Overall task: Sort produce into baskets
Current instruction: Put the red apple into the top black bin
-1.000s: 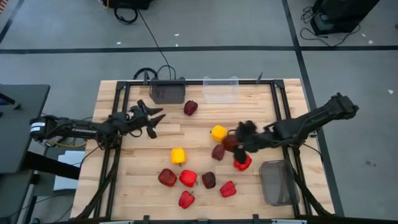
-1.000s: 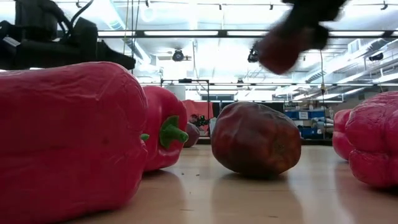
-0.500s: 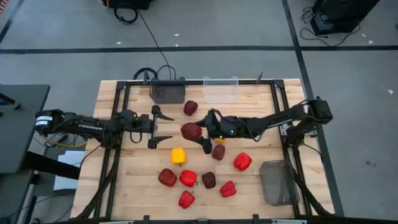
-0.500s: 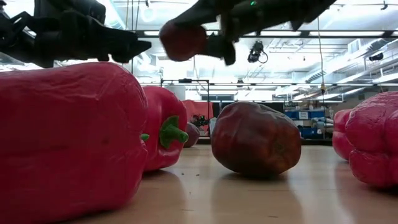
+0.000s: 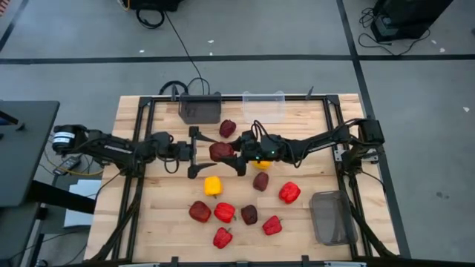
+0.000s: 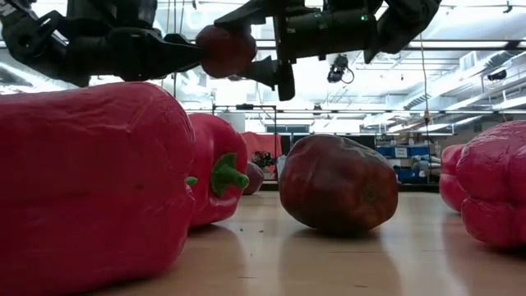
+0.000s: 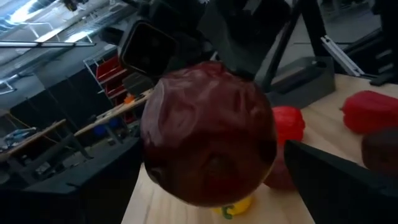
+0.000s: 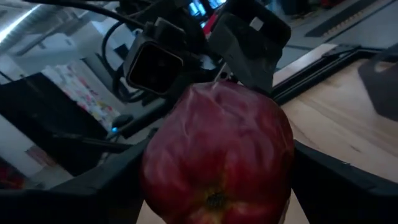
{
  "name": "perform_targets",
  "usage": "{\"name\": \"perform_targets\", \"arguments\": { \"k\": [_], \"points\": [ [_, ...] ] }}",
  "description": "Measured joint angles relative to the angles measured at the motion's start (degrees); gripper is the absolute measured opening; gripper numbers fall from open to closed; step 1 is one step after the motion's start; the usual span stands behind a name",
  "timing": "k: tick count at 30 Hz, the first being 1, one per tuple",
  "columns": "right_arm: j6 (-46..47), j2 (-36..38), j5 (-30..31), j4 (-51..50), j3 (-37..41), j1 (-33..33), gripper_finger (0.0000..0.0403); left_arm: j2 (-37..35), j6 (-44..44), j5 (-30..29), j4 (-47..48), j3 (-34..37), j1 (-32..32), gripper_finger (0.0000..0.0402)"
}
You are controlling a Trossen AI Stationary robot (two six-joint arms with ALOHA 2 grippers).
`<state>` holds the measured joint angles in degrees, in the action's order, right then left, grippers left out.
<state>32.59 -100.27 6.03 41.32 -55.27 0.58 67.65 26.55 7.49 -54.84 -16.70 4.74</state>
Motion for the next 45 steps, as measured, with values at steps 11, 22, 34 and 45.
{"name": "perform_targets", "arguments": {
  "k": [11, 22, 34, 45],
  "points": [
    [-0.1, 0.0, 1.6, 0.8, 0.0, 0.2, 0.0364, 7.0, -4.2, -1.3, -3.3, -4.5, 0.1, 0.0391],
    [-5.6, 1.9, 9.3, -8.6, -0.2, -0.1, 0.0370, 2.5, -9.1, -17.8, 5.3, -4.8, 1.8, 0.0329],
    [-2.3, 2.0, 18.0, -23.4, 0.0, -4.3, 0.0370, -5.1, -18.0, -24.2, 46.2, -14.9, 23.1, 0.0355],
    [-4.5, 2.0, 16.1, -26.9, 0.0, -8.1, 0.0370, 4.2, -18.2, -15.8, 57.7, -23.1, 39.5, 0.0363]
  ]
}}
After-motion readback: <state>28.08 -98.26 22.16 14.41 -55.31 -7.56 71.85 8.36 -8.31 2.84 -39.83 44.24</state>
